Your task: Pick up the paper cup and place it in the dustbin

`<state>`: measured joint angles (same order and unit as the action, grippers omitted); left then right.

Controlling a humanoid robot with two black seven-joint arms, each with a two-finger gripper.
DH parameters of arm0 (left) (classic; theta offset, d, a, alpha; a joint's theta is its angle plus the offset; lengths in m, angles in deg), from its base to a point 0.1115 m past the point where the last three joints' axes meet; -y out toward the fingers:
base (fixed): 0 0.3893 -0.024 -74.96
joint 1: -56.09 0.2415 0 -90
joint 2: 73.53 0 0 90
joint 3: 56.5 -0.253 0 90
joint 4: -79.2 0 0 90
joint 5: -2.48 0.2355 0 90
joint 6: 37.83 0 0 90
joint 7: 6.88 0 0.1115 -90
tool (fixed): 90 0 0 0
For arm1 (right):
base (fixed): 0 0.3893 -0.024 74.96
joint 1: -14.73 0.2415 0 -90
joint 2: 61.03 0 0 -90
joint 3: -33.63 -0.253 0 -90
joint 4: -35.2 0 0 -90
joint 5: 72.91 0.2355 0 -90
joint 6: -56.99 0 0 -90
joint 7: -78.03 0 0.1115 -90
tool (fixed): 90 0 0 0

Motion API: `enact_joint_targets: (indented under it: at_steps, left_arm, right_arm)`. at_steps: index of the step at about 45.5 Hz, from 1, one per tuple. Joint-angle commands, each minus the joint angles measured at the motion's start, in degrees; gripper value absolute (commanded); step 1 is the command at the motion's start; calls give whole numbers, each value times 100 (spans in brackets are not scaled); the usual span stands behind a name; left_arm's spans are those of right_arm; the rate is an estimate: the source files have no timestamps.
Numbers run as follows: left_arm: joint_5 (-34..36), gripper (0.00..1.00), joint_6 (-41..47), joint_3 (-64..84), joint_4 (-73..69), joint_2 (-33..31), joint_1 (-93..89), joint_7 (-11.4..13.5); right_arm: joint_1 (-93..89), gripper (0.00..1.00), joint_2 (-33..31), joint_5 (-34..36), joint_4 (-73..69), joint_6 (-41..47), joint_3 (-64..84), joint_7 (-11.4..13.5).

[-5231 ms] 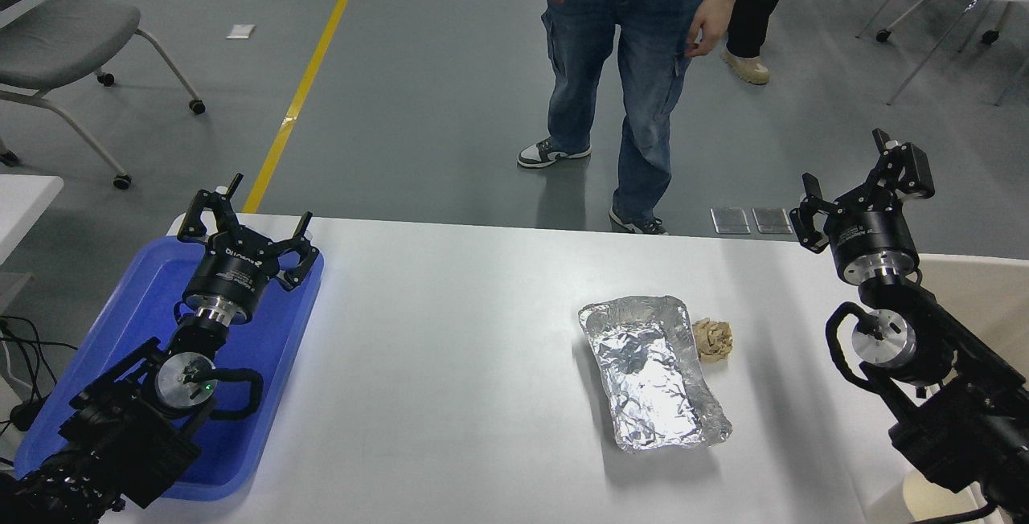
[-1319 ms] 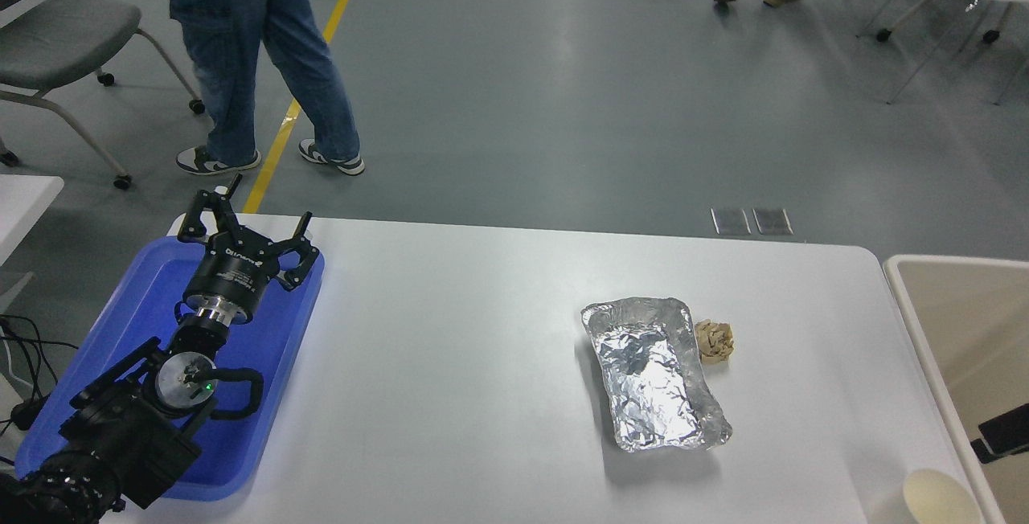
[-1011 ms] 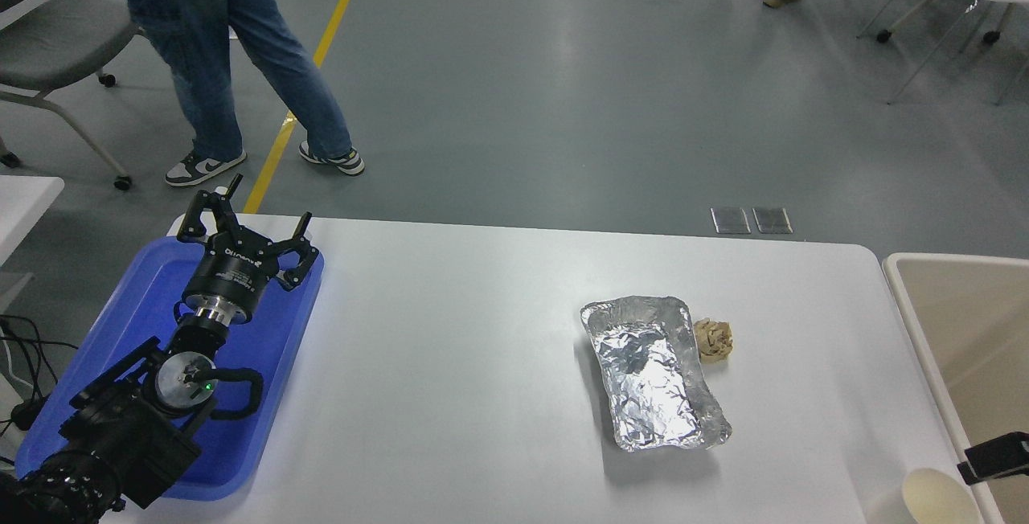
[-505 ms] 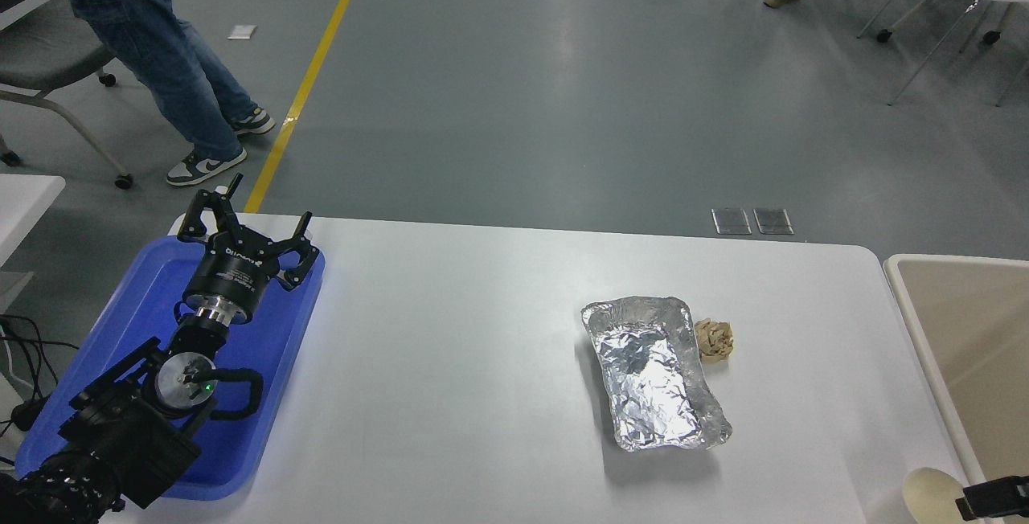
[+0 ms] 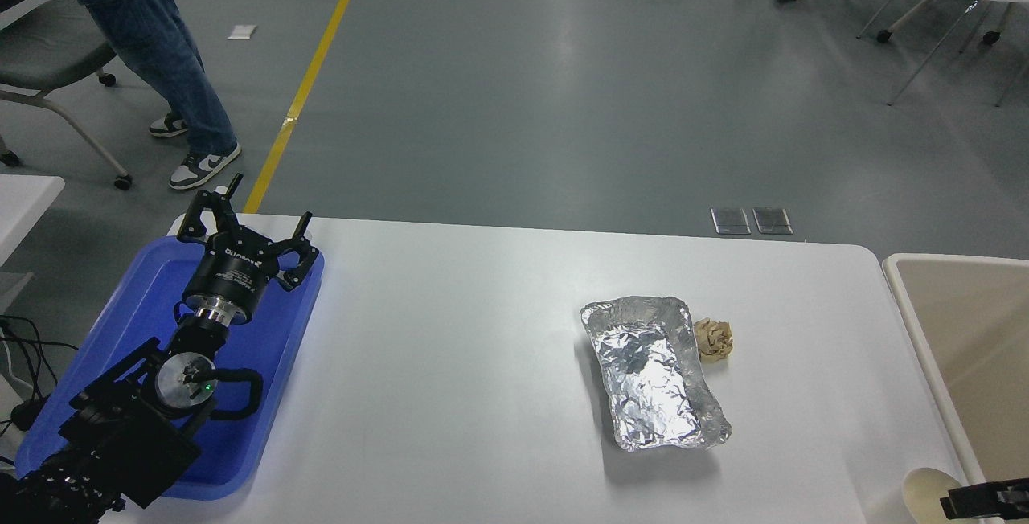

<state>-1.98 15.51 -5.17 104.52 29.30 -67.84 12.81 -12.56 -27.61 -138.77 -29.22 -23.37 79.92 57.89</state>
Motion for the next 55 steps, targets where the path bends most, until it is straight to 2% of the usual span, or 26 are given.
enact_joint_targets:
  at_steps: [1,3,5,20,29,34,39,55]
  left_arm:
    - [-2,100,1,0,0,0,0,0]
    - [-2,100,1,0,0,0,0,0]
    - [-2,100,1,0,0,0,0,0]
    - [-2,100,1,0,0,0,0,0]
    - [-2,100,1,0,0,0,0,0]
    - [-2,100,1,0,0,0,0,0]
    - [-2,100,-8,0,0,0,0,0]
    - [-2,100,-8,0,0,0,0,0]
  right_arm:
    - [-251,13,121,-6,70,-322,-94,-25]
    - [-243,4,121,-6,70,-357,-94,-25]
    - [-225,0,121,-6,61,-384,-94,-34]
    - [-111,0,69,-24,35,-401,-94,-52]
    - [152,0,-238,-50,-53,-384,-94,-61]
    - [644,0,-555,-76,-176,-261,-50,-245]
    - [1251,0,-783,-76,-317,151,-32,-386]
    - [3175,0,-1144,-15,-484,1549,-59,-386]
